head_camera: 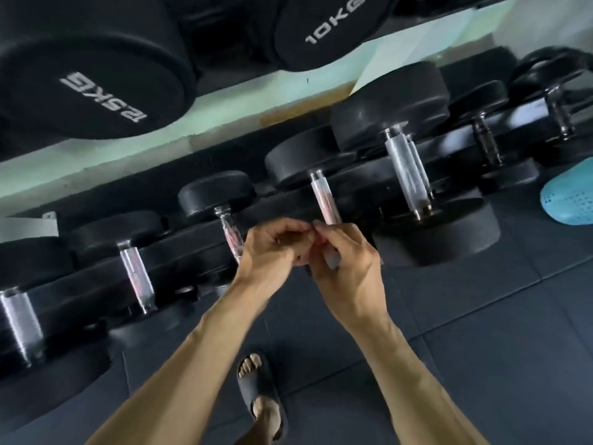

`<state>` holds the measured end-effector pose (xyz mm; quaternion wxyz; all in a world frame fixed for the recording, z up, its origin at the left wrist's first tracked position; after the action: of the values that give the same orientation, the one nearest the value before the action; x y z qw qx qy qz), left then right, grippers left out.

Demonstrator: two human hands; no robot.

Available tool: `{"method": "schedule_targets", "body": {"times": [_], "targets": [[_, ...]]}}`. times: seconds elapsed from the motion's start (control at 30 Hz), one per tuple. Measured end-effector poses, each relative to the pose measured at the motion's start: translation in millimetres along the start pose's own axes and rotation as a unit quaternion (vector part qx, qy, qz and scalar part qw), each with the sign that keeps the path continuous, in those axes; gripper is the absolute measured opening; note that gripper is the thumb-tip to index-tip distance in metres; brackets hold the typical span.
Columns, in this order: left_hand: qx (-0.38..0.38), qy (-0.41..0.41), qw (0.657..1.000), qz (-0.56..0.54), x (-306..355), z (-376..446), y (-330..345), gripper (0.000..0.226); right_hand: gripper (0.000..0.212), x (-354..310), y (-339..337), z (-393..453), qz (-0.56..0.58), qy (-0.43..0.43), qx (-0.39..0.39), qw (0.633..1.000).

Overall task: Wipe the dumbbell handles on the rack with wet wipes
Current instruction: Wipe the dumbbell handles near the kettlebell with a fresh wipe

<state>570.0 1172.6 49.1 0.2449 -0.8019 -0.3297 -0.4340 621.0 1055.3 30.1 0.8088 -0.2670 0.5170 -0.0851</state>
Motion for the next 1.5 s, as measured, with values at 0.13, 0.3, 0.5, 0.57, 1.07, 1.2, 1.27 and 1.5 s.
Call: {"method": "schedule_targets", "body": {"times": [0.13,0.3,0.5,0.57,1.07,1.2,1.27,1.5], "targets": [[-0.043,-0.059,0.997,0.000,-14.5,21.6,2.5,0.012,0.016,13.3,12.5,-9.2,0.004,0.090,0.038,0.995],[-0.082,-0.093,0.990,0.066,-30.1,46.7,12.7,0.005,0.015,40.2,26.5,-17.8,0.036,0.176,0.058,0.982],[-0.103,-0.103,0.983,0.109,-40.8,73.3,16.5,0.020,0.010,59.0,46.7,-28.9,0.054,0.217,0.087,0.971],[-0.101,-0.069,0.984,0.132,-44.7,81.7,16.5,0.020,0.011,61.7,53.7,-33.2,0.046,0.220,0.104,0.969],[0.052,0.234,0.963,0.122,-83.6,176.4,55.6,0.016,0.054,92.5,112.8,-75.8,-0.349,0.052,0.128,0.927],[0.079,0.194,0.973,0.099,-92.5,177.4,68.5,0.018,0.062,97.3,111.4,-76.1,-0.372,0.041,0.123,0.919],[0.076,0.153,0.979,0.109,-101.7,175.5,69.0,0.019,0.064,98.4,112.1,-76.5,-0.379,0.042,0.117,0.917],[0.144,0.013,0.989,-0.034,-87.9,196.8,75.9,0.012,0.079,102.1,102.6,-77.5,-0.384,0.054,0.130,0.913]]}}
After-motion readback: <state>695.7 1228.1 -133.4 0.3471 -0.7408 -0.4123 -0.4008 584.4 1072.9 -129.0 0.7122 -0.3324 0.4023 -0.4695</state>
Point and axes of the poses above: each hand's wrist, its own z-axis towards the middle knuckle, its own y-axis out of the palm, x = y × z, the point moved 1 cm from there along z, towards the middle knuckle, and after that the axes turned 12 degrees about x, right-handed, at the moved point
